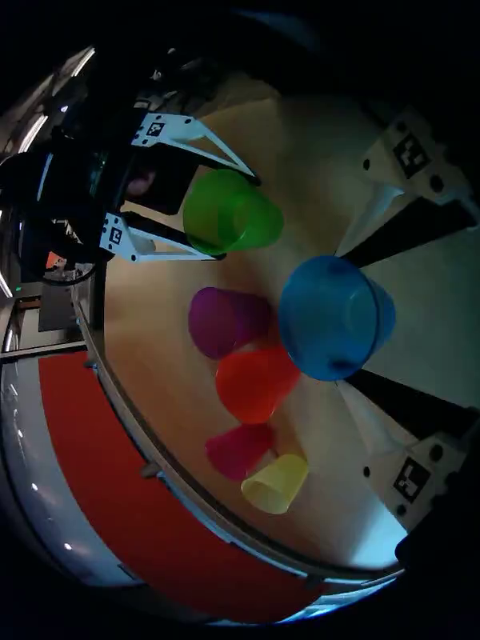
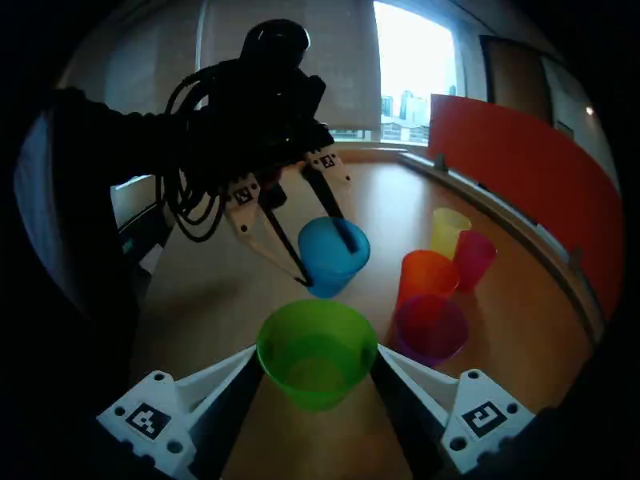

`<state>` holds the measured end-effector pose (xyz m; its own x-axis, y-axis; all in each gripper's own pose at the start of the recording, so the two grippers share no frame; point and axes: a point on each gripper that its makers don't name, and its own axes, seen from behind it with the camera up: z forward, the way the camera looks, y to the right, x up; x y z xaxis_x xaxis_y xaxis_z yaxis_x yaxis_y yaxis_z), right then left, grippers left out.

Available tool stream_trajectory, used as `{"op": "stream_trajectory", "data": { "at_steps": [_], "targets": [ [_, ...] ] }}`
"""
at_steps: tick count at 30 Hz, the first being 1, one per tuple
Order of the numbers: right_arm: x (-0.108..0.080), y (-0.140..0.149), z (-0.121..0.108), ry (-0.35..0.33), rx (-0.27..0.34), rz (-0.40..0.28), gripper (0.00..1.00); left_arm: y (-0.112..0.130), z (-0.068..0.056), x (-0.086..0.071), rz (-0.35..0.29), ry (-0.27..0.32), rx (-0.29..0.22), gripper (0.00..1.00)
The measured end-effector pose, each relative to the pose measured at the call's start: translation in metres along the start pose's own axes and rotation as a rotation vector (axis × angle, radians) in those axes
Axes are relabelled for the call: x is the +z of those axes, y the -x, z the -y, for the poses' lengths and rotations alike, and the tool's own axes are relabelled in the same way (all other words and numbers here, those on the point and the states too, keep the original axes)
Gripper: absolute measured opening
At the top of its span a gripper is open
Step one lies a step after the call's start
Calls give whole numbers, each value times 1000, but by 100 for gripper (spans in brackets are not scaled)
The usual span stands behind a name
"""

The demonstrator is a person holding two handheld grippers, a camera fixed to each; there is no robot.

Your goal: Pour water

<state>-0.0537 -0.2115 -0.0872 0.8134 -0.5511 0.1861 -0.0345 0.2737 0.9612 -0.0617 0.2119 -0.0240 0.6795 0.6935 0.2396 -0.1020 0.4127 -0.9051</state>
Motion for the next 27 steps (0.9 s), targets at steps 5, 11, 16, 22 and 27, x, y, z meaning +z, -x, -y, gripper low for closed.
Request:
{"op": "stream_trajectory", "data": {
  "at_steps": [5, 11, 16, 22, 27],
  "targets": [
    [1, 3, -2, 2, 0, 8, 91, 1, 1, 4, 0, 7, -9, 84],
    [2, 7, -3, 0, 3, 17, 91, 2, 4, 8, -1, 6, -12, 84],
    [3, 9, -5, 1, 5, 21, 91, 2, 6, 10, -6, 6, -21, 84],
    [5, 12, -6, 2, 7, 27, 91, 3, 7, 12, -8, 8, -26, 84],
    [7, 16, -7, 3, 8, 35, 91, 5, 7, 14, -9, 10, -27, 84]
  ]
}}
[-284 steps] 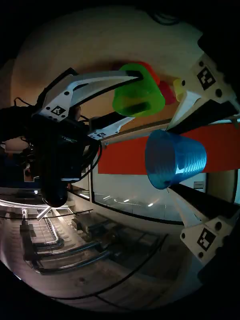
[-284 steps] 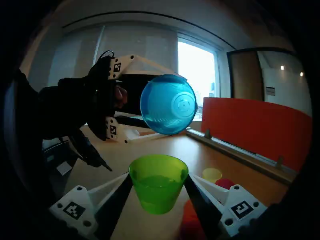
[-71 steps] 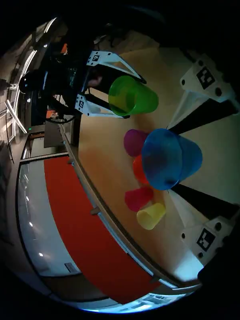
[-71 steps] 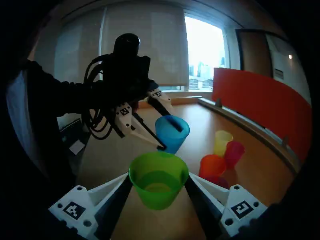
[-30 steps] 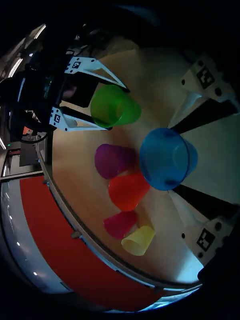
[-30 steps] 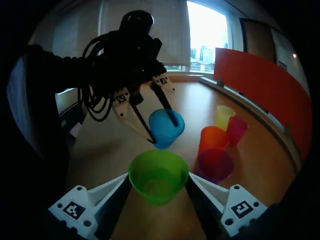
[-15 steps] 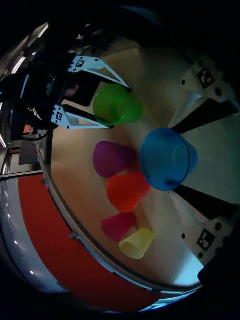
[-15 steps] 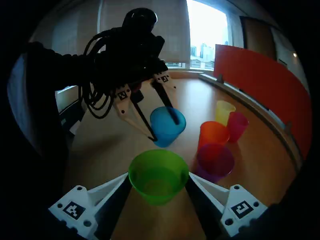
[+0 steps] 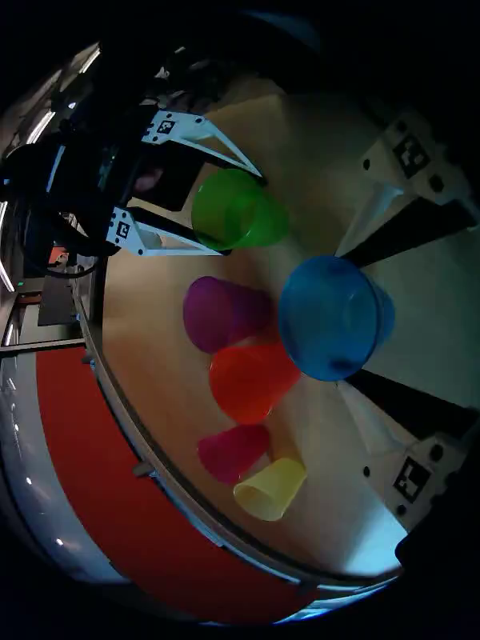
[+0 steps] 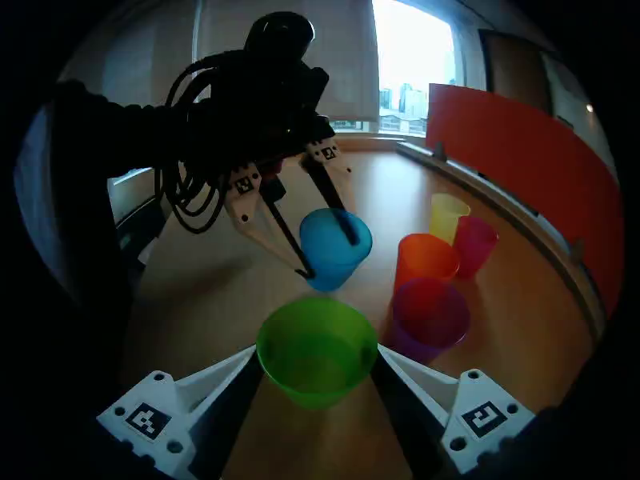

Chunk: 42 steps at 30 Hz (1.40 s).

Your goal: Pour water

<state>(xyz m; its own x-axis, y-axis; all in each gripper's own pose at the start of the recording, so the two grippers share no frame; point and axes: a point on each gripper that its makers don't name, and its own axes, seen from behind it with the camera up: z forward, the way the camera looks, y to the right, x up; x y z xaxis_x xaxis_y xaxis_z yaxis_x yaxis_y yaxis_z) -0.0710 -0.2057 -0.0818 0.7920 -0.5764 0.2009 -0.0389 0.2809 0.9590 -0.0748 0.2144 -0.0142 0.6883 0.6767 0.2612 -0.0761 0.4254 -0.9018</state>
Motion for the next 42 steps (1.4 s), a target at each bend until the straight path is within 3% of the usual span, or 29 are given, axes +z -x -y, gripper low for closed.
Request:
{"op": "stream_trajectory", "data": {
  "at_steps": [23, 42],
  "targets": [
    [6, 13, -4, 12, 7, 20, 91, 13, -3, 2, 1, 6, -14, 84],
    [1, 19, -2, 24, 21, 20, 91, 24, -7, -1, 13, 14, -21, 84]
  ]
}}
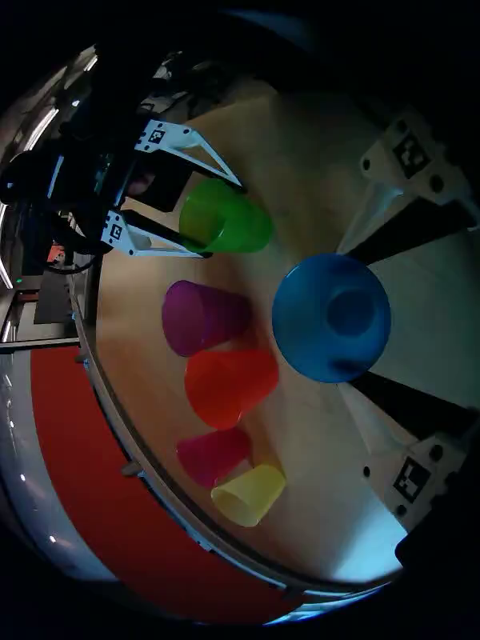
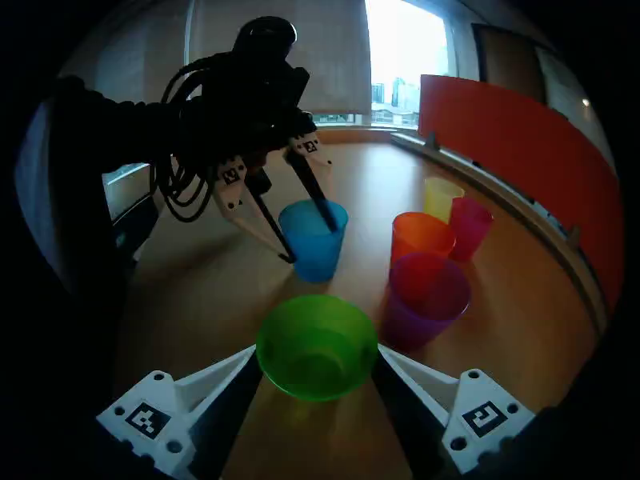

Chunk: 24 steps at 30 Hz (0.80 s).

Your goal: Pour water

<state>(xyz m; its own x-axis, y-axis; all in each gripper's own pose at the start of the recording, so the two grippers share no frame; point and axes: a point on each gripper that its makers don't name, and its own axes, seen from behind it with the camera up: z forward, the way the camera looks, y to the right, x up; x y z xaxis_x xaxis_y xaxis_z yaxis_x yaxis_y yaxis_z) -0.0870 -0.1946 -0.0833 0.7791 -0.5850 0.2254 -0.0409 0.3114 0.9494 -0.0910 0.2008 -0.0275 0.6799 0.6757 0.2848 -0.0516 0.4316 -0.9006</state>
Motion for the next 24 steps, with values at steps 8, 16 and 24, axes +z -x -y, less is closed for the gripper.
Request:
{"op": "stream_trajectory", "data": {
  "at_steps": [8, 16, 24],
  "targets": [
    [1, 0, 1, -1, 1, 1, 92, 3, -1, 1, 10, 8, -4, 84],
    [1, 4, 0, 4, 14, 5, 95, 10, -5, 5, 38, 13, 9, 84],
    [-2, 15, 0, 15, 28, 23, 97, 16, -4, 1, 54, 10, 3, 86]
  ]
}}
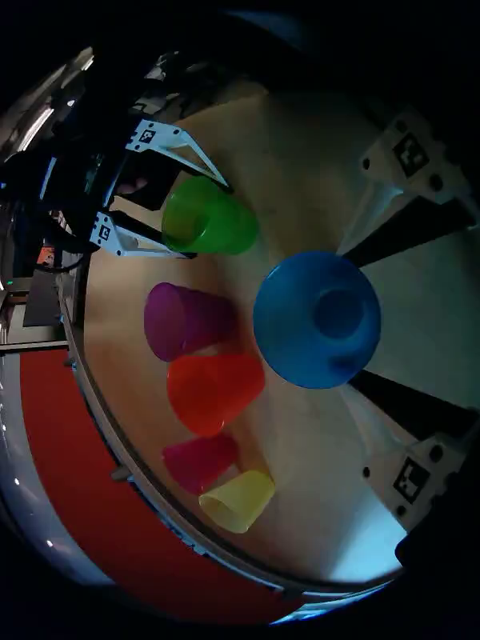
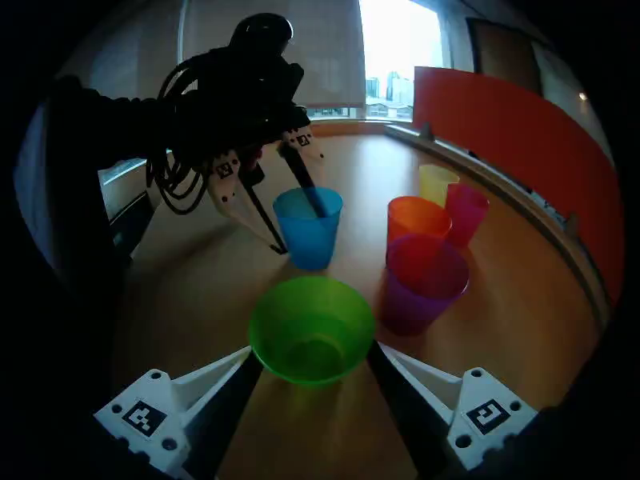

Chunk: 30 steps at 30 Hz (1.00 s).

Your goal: Pour water

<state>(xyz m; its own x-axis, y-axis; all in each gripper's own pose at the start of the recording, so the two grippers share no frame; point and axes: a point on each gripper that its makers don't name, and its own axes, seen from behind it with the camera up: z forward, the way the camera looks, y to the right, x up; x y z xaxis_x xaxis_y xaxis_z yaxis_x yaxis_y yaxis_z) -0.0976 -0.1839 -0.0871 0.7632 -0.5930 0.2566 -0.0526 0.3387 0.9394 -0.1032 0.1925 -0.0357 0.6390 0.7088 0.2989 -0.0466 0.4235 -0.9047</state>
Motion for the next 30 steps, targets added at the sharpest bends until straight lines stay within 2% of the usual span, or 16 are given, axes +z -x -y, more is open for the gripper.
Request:
{"op": "stream_trajectory", "data": {
  "at_steps": [8, 20, 26, 30],
  "targets": [
    [-11, 8, -1, 22, 25, -2, 96, 17, 2, -10, 25, -26, -12, 86],
    [-36, 22, 1, 75, 53, 7, 97, 38, 5, -34, 32, -91, -63, 86],
    [-51, 30, 0, 115, 83, 12, 97, 48, 7, -45, 24, -133, -111, 86],
    [-59, 29, -4, 154, 128, -13, 96, 55, 10, -52, 20, -171, -144, 86]
  ]
}}
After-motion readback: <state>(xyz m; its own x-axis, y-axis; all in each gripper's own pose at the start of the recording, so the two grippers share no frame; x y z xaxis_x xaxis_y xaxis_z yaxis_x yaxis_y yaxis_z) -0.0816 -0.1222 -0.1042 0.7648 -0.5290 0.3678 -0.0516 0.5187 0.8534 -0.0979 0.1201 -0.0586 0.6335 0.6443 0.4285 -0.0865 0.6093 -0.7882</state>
